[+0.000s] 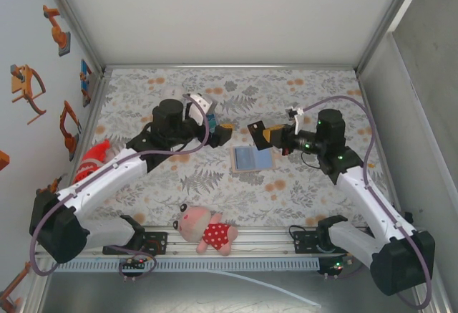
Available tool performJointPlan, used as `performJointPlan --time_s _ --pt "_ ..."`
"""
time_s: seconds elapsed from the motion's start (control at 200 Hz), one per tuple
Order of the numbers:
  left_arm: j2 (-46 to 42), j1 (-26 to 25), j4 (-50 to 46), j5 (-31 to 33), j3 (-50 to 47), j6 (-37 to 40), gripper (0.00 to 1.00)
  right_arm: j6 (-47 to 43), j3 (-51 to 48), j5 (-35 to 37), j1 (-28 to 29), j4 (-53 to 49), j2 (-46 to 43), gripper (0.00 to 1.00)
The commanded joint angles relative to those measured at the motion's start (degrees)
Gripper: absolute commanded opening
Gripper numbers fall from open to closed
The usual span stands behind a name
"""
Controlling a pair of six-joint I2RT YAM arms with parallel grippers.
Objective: Take the credit cards out of the card holder
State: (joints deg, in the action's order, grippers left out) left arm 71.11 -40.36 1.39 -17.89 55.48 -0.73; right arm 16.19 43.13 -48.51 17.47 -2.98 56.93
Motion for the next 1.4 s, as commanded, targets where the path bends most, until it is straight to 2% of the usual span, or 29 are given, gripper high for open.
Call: performJointPlan --time_s 0.0,0.195,0.391,0.436,0.601,0.701,0.856,0.937,0.982,1.017,1.052,1.197,1.282,1.397 --pt "1.75 0.27 -7.51 -16.06 5.04 5.33 0.97 -6.9 3.74 -4.96 1.56 -6.32 0.92 0.0" --pt "5.8 -0.09 -13.32 -25.99 9.53 8.34 0.85 -11.78 6.78 -4.89 4.13 -12.12 2.55 0.0" --pt "8.95 -2.26 -20.02 -26.84 13.18 13.08 0.78 -13.58 8.08 -5.86 5.63 -13.65 3.87 0.0" --pt "9.67 -2.77 -20.98 -26.99 13.9 13.83 0.73 -14.21 8.56 -6.23 6.02 -14.18 4.38 0.0" --pt "12.29 -4.04 -23.3 -27.82 15.83 15.52 0.48 -15.53 10.24 -7.2 6.82 -15.37 6.11 0.0" --pt "13.12 -4.34 -24.36 -27.94 16.56 16.28 0.27 -16.12 10.91 -7.4 7.07 -15.95 6.61 0.0" --pt "13.19 -4.4 -25.48 -27.99 16.73 17.1 0.01 -16.23 10.92 -6.06 7.09 -15.92 6.29 0.0" --pt "12.89 -4.31 -25.6 -27.77 16.56 17.19 0.0 -16.1 10.68 -4.13 7.13 -15.72 5.97 0.0" --pt "12.54 -4.26 -24.99 -26.94 16.14 16.68 0.0 -15.65 10.42 -2.16 7.06 -15.32 5.55 0.13" --pt "12.07 -4.15 -23.99 -26.08 15.57 15.99 0.0 -14.98 9.84 0.38 7.06 -14.52 4.97 0.31" --pt "11.29 -4.08 -22.54 -25.23 14.6 15.07 0.0 -14.31 9.24 2.9 7.09 -13.52 4.3 0.41" --pt "5.26 -2.55 -10.83 -20.35 7.53 8.45 0.0 -9.61 5.92 11.04 7.08 -8.03 0.35 0.62" --pt "0.62 -1.77 -2.16 -14.0 2.18 2.99 0.0 -2.33 3.14 16.21 7.12 -1.36 -1.47 0.73" --pt "-4.3 -1.59 6.95 -4.7 -3.93 -3.67 0.0 7.99 -1.03 15.11 7.06 9.19 -1.25 0.77"
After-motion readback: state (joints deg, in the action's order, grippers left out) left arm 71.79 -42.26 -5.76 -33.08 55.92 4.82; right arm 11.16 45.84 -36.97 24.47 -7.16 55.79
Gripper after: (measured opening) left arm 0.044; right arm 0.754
